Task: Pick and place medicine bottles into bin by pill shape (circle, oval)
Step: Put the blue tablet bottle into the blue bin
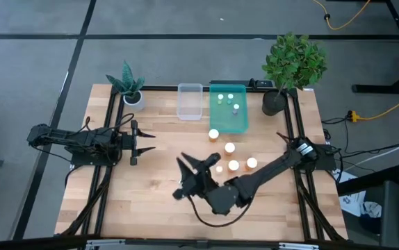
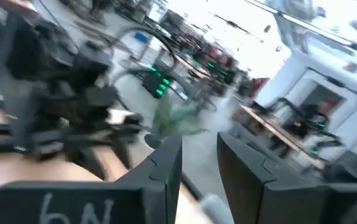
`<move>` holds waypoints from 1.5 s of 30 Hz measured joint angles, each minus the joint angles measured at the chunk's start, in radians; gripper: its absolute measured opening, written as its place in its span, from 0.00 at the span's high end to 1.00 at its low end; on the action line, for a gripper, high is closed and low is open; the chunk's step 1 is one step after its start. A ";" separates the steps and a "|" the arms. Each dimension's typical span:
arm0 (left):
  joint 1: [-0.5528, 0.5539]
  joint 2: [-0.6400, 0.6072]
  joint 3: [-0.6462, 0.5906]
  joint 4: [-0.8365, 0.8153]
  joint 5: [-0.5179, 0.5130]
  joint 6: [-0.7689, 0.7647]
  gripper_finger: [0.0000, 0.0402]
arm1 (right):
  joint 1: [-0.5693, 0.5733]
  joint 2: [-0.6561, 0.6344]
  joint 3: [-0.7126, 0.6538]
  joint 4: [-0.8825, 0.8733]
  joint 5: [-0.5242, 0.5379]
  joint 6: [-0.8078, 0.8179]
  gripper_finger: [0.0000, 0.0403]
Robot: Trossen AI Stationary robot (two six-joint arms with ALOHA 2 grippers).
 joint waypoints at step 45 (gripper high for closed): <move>0.000 0.000 0.000 -0.001 0.000 0.001 0.51 | -0.310 -0.119 0.445 -1.438 -0.684 0.975 0.74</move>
